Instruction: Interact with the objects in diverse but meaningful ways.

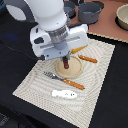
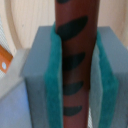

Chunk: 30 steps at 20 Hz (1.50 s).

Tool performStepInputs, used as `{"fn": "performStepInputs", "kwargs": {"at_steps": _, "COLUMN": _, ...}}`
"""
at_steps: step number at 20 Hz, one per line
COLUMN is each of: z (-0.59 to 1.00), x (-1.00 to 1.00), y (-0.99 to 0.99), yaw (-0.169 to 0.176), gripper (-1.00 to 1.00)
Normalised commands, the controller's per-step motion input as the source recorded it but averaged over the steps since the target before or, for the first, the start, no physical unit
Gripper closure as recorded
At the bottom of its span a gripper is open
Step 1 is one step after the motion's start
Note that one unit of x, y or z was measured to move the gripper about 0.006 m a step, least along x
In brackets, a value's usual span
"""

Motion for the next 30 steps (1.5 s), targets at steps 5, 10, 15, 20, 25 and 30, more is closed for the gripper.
{"fn": "performStepInputs", "kwargs": {"at_steps": 5, "z": 0.00, "x": 0.74, "y": 0.26, "yaw": -0.036, "gripper": -1.00}}
{"fn": "performStepInputs", "kwargs": {"at_steps": 10, "z": 0.19, "x": 0.67, "y": 0.22, "yaw": -0.027, "gripper": -1.00}}
{"fn": "performStepInputs", "kwargs": {"at_steps": 15, "z": 0.99, "x": 0.45, "y": 0.25, "yaw": -0.033, "gripper": -1.00}}
{"fn": "performStepInputs", "kwargs": {"at_steps": 20, "z": 1.00, "x": 0.38, "y": 0.32, "yaw": -0.021, "gripper": -1.00}}
{"fn": "performStepInputs", "kwargs": {"at_steps": 25, "z": 0.98, "x": 0.22, "y": 0.18, "yaw": 0.000, "gripper": -1.00}}
{"fn": "performStepInputs", "kwargs": {"at_steps": 30, "z": 0.59, "x": 0.49, "y": -0.02, "yaw": 0.011, "gripper": -1.00}}
